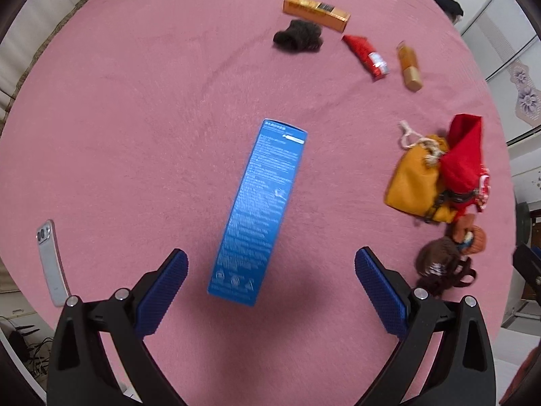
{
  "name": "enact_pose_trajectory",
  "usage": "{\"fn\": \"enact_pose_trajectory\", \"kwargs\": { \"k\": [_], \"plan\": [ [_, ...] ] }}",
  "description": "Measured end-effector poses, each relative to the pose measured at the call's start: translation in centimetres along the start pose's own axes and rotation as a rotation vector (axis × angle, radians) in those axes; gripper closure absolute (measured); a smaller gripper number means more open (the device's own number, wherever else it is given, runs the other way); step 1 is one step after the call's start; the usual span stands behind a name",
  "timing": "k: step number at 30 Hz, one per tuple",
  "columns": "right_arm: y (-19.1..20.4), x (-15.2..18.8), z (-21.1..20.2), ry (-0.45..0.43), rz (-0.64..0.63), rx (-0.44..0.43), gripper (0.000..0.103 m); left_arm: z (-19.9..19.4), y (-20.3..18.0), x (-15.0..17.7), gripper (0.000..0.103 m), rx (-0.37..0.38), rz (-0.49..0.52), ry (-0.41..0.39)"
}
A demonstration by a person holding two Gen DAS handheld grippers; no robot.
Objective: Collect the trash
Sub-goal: 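Grasp the blue nasal spray box with the left tool while the right tool grasps the red pouch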
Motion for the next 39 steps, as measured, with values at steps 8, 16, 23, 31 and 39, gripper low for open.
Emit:
{"fn": "enact_pose_trajectory", "kwargs": {
  "k": [8, 16, 23, 31, 39],
  "plan": [
    [-0.5, -1.4, 3.6, 0.038, 0.043, 0.005, 0.009, 4.9, 0.0, -2.4, 0.005, -0.029, 0.058, 0.043],
    [-1.4, -3.8, 5.9, 0.057, 0.103, -0.001, 0.009, 10.1, 0.0, -4.2, 0.053, -0.074, 0.077, 0.174],
    [-2.8, -6.2, 7.8, 0.087, 0.191, -0.037, 0.009, 9.4, -0.2, -5.3, 0.054, 0.034, 0.017, 0.142],
    [-5.1, -9.8, 9.3, 0.091, 0.281, -0.070, 0.009, 7.2, -2.4, -6.2, 0.054, 0.151, -0.001, 0.093],
    [-5.9, -11.7, 11.7, 0.127, 0.293, -0.110, 0.032, 6.3, -6.3, -6.2, 0.054, 0.209, 0.025, 0.085]
  ]
}}
Point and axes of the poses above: each gripper's, at about its wrist camera, not at the fingertips, and z roughly the way its jaws point, y to its left, x to its underside, the point moved 1 cm from there along z, roughly the way its jaws point, and after that the axes turned 8 degrees about y, right-handed, at the moved point
